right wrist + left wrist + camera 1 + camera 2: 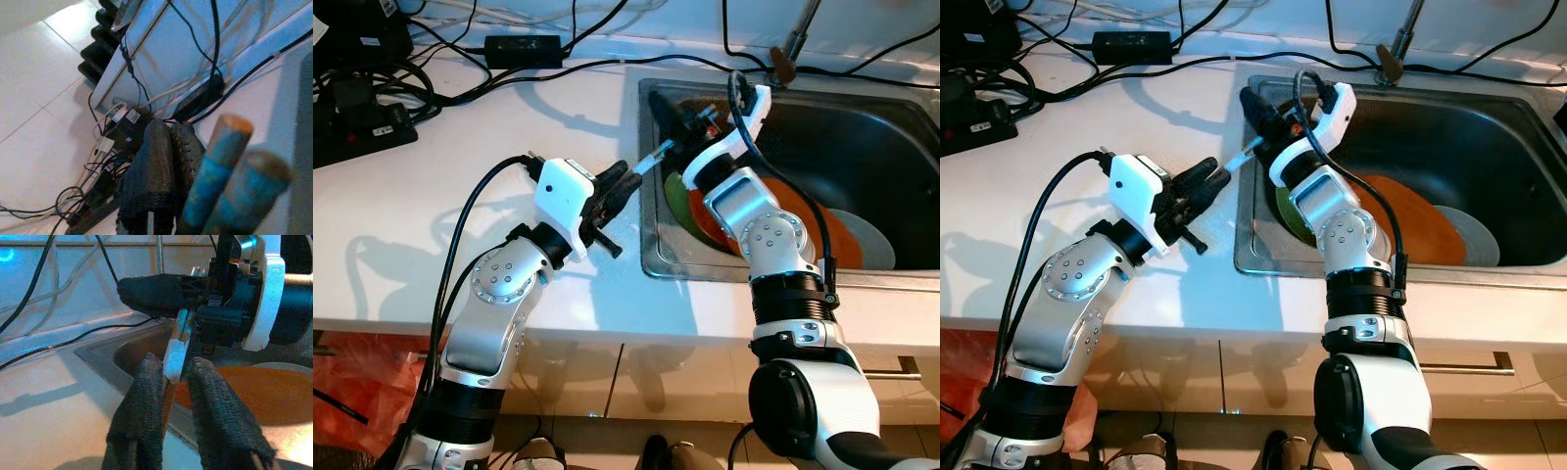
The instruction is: Kitchen organization
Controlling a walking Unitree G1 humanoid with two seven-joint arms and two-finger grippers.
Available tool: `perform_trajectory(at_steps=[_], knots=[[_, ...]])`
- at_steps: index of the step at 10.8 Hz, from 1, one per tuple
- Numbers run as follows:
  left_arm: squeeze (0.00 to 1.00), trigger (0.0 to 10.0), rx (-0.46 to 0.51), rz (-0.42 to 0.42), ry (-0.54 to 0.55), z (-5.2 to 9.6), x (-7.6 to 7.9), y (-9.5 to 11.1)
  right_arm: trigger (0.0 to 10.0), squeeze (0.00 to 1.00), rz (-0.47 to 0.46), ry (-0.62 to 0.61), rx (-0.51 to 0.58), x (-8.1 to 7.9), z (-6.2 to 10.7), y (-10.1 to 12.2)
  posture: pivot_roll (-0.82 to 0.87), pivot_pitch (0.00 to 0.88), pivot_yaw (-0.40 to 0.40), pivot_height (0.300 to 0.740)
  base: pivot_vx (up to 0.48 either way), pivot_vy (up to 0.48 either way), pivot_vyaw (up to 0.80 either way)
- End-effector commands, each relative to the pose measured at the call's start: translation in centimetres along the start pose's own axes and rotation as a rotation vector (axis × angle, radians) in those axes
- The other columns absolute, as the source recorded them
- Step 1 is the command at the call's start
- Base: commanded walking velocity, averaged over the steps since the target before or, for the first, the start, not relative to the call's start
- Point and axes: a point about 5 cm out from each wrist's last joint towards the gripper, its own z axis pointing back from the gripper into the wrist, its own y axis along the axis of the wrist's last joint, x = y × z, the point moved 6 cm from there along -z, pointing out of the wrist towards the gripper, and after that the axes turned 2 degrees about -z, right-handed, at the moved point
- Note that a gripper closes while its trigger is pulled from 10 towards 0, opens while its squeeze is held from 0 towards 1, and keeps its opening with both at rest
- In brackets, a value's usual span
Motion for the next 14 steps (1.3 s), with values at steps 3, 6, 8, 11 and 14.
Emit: perform_trajectory(at_steps=[3,6,8,11,14], knots=[[1.00,10.0,0.018,-0.002,-0.008,-0.1,0.0,0.9,0.0,0.00,0.040,-0.112,0.075,2.0,0.1,2.0,0.14,0.160,-0.092,0.740,0.000,0.000,0.00],[1.00,10.0,0.027,-0.018,0.010,0.1,-0.5,1.4,0.0,0.00,0.058,-0.235,0.143,4.4,0.8,3.4,0.14,0.158,-0.087,0.740,0.000,0.000,0.00],[1.00,10.0,-0.010,0.003,0.004,0.2,-0.4,0.7,0.0,0.00,0.122,-0.385,0.233,7.0,2.3,5.8,0.14,0.155,-0.084,0.740,0.000,0.000,0.00],[1.00,10.0,-0.050,0.044,-0.051,-0.8,0.4,-0.1,0.0,0.00,0.223,-0.609,0.298,10.7,5.4,8.3,0.14,0.144,-0.076,0.740,0.000,0.000,0.00],[0.84,10.0,-0.146,0.132,-0.215,-2.5,3.2,-1.2,2.4,0.00,0.344,-0.867,0.194,15.0,8.8,7.3,0.13,0.125,-0.064,0.740,0.000,0.000,0.00]])
